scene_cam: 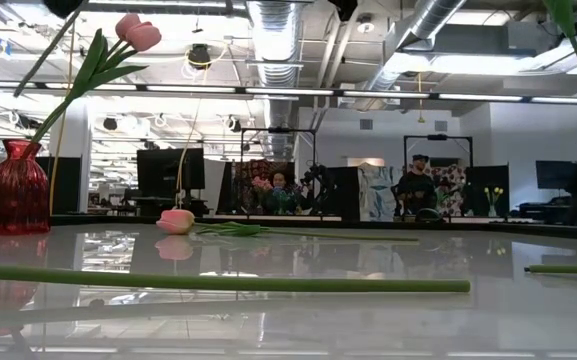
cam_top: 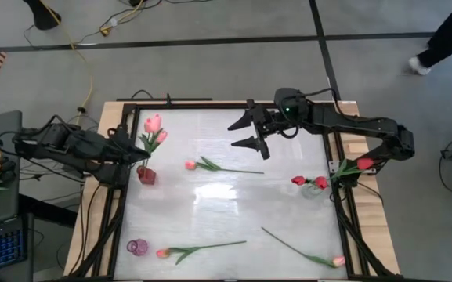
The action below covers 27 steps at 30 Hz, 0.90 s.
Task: Sort flowers into vase by color
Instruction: Put the pink flower into the red flower vase
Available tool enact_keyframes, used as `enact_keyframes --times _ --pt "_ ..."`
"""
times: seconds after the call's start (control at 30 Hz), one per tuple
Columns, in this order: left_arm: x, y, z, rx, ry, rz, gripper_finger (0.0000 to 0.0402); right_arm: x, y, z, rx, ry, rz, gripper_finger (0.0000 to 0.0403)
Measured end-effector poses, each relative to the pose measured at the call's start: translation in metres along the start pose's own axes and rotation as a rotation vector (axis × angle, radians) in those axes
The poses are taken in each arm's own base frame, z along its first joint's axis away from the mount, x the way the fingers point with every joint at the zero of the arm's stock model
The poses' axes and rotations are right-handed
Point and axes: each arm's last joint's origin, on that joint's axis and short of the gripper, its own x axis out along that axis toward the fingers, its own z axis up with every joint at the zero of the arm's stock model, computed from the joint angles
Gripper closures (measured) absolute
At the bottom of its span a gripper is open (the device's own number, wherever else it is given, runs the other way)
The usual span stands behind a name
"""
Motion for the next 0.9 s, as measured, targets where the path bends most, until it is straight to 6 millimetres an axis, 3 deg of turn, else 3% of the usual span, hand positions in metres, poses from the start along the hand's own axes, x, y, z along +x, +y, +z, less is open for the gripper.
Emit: enact_keyframes --times 0.33,0.9 --pt "-0.005 0.017 -0.033 -0.022 -0.028 0.067 0.0401 0.000 0.000 0.000 0.001 0.002 0.000 0.0123" --pt "-0.012 0.026 -0.041 -0.035 -0.029 0.185 0.0401 0.000 0.000 0.000 0.001 0.003 0.001 0.0123"
